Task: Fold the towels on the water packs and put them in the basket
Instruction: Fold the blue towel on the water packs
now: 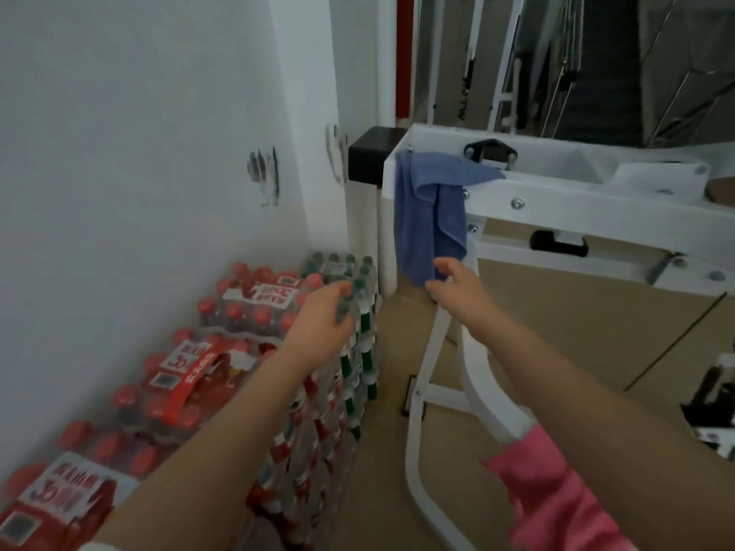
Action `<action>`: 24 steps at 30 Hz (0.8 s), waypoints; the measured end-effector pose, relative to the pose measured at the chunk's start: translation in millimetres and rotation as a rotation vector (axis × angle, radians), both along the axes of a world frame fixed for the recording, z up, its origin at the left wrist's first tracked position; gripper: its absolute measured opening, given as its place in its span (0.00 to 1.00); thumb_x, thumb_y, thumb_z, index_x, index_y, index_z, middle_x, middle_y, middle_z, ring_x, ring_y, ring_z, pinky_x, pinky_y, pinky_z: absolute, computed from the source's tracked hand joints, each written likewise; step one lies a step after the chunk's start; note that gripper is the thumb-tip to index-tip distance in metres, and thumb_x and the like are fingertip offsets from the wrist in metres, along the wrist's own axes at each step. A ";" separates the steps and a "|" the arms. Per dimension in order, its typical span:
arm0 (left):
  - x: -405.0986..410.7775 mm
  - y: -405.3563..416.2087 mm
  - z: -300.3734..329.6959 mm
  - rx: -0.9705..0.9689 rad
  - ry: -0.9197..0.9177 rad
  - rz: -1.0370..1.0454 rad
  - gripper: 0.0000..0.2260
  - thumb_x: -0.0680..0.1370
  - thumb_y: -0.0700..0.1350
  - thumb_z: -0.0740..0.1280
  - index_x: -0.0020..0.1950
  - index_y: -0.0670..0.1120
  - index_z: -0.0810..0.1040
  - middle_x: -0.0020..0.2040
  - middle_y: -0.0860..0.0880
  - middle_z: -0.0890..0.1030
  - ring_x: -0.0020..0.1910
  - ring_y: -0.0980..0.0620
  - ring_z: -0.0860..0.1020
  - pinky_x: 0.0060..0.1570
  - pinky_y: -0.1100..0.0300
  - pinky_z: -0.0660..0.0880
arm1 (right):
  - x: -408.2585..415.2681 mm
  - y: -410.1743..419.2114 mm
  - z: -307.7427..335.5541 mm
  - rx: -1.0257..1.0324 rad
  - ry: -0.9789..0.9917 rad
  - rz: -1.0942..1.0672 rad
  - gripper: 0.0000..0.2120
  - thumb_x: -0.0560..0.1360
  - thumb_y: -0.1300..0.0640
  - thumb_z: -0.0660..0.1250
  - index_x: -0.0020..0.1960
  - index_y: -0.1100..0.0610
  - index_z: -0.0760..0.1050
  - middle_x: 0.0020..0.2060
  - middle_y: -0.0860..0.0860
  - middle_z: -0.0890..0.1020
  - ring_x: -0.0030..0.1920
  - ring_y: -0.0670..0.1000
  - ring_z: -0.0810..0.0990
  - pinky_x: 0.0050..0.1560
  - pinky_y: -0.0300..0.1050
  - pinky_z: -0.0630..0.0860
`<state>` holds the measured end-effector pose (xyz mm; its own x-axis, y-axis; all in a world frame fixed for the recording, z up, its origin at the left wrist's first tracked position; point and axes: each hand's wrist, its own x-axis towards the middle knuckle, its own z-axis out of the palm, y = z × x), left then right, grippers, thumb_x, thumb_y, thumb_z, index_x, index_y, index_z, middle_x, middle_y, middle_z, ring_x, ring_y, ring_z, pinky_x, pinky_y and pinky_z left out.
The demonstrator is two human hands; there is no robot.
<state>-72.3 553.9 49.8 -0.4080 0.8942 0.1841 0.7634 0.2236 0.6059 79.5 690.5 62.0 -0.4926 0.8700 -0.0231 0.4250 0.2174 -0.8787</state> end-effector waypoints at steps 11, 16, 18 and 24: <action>-72.9 166.4 46.7 0.181 0.050 -0.069 0.24 0.78 0.43 0.60 0.74 0.47 0.59 0.69 0.49 0.68 0.67 0.52 0.67 0.63 0.63 0.61 | -45.9 151.6 50.2 0.609 -0.042 -0.141 0.21 0.76 0.59 0.61 0.68 0.60 0.65 0.67 0.57 0.68 0.67 0.57 0.67 0.66 0.49 0.64; -91.8 245.3 70.7 0.251 0.062 -0.190 0.20 0.79 0.44 0.61 0.71 0.48 0.65 0.62 0.53 0.72 0.57 0.59 0.69 0.57 0.65 0.65 | -62.1 209.4 61.6 0.990 -0.505 0.027 0.35 0.73 0.43 0.65 0.73 0.57 0.59 0.73 0.55 0.62 0.73 0.57 0.58 0.72 0.52 0.53; -103.1 271.9 73.6 0.234 0.178 -0.257 0.21 0.78 0.51 0.60 0.70 0.48 0.66 0.65 0.51 0.72 0.61 0.53 0.70 0.61 0.60 0.67 | -71.8 225.7 57.8 1.002 -0.655 0.118 0.40 0.71 0.39 0.65 0.75 0.56 0.55 0.74 0.53 0.59 0.74 0.55 0.55 0.72 0.51 0.48; -126.1 315.8 65.8 0.079 0.607 -0.473 0.35 0.68 0.69 0.50 0.70 0.52 0.66 0.68 0.53 0.70 0.68 0.51 0.65 0.62 0.56 0.56 | -89.6 258.8 38.4 0.974 -0.565 0.197 0.30 0.73 0.42 0.62 0.68 0.58 0.66 0.66 0.57 0.72 0.64 0.60 0.71 0.62 0.56 0.71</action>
<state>-198.4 869.7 115.6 0.2073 0.9230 0.3242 0.9704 -0.2360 0.0513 -10.1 949.2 100.4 -0.7560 0.5484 0.3573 0.5891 0.8081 0.0061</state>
